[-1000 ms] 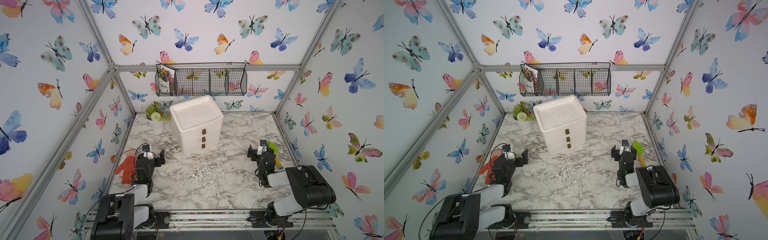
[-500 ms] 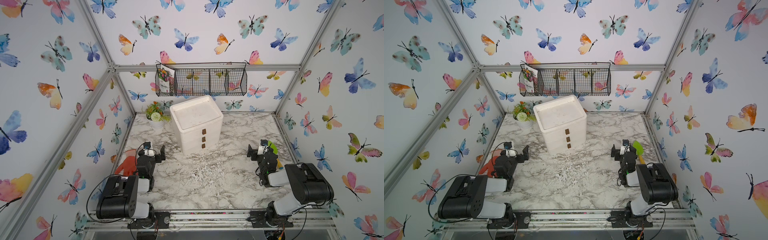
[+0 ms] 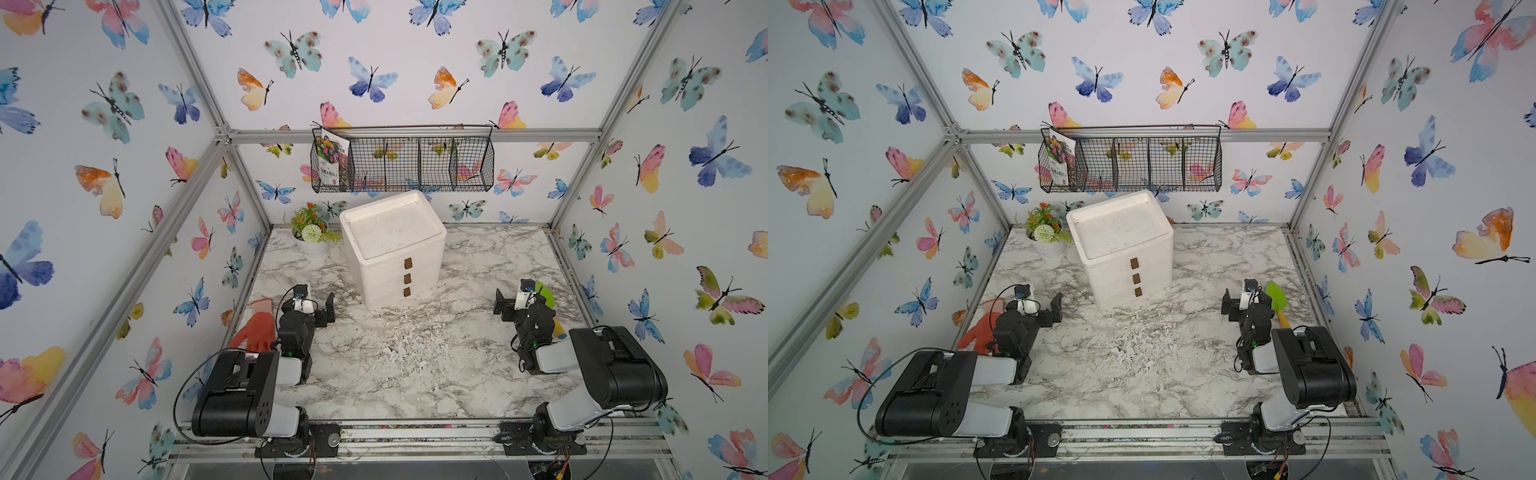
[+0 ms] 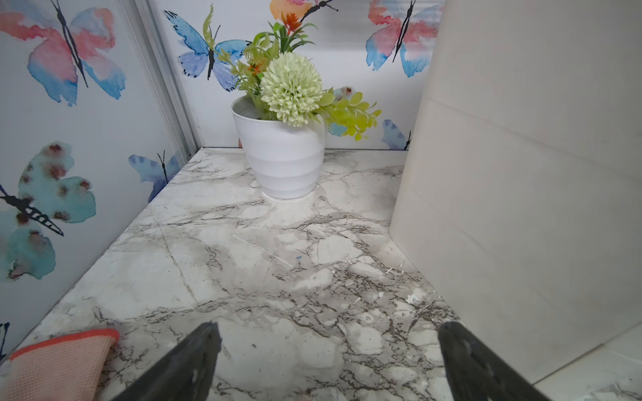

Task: Sort the rolls of trash bags by color and place them into the drawer
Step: Reset both arms

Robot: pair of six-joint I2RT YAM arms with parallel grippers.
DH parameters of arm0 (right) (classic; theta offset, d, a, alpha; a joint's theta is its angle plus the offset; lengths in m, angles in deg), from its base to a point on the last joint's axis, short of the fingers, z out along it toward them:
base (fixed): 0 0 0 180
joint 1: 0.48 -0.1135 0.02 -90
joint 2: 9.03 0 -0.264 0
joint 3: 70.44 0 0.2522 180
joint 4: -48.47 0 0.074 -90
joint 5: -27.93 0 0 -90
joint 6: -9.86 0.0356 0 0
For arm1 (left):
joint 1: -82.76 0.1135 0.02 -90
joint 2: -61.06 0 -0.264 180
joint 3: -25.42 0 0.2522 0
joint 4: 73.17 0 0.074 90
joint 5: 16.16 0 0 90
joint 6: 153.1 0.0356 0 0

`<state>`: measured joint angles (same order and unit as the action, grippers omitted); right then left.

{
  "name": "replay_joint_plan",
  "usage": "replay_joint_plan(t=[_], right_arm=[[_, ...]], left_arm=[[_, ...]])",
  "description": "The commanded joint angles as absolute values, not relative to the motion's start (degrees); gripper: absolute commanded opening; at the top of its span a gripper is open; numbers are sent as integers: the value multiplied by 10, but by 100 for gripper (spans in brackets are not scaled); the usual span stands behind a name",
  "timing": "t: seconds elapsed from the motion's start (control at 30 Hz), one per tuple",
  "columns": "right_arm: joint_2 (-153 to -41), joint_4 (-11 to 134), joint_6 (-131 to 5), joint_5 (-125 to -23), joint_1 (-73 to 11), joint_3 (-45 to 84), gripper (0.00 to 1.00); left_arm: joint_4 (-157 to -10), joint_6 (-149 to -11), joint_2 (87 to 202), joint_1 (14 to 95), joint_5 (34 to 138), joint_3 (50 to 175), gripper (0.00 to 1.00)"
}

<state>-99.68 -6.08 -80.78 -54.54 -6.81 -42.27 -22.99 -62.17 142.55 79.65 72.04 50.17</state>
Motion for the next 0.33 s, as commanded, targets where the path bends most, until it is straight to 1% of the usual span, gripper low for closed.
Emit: replay_joint_plan(t=[0.0, 0.1, 0.17, 0.3], right_arm=[[-995, -67, -805, -549, -65, -421, 98], [-995, -66, -805, -549, -65, -421, 98], [-995, -67, -805, -549, -65, -421, 98], [-995, -67, -805, -549, -65, -420, 98]], left_arm=[[-235, -617, 1418, 796, 707, 503, 99], [-240, -620, 1421, 798, 711, 508, 99], [-246, -629, 1425, 816, 744, 513, 99], [-248, -626, 1422, 816, 744, 511, 99]])
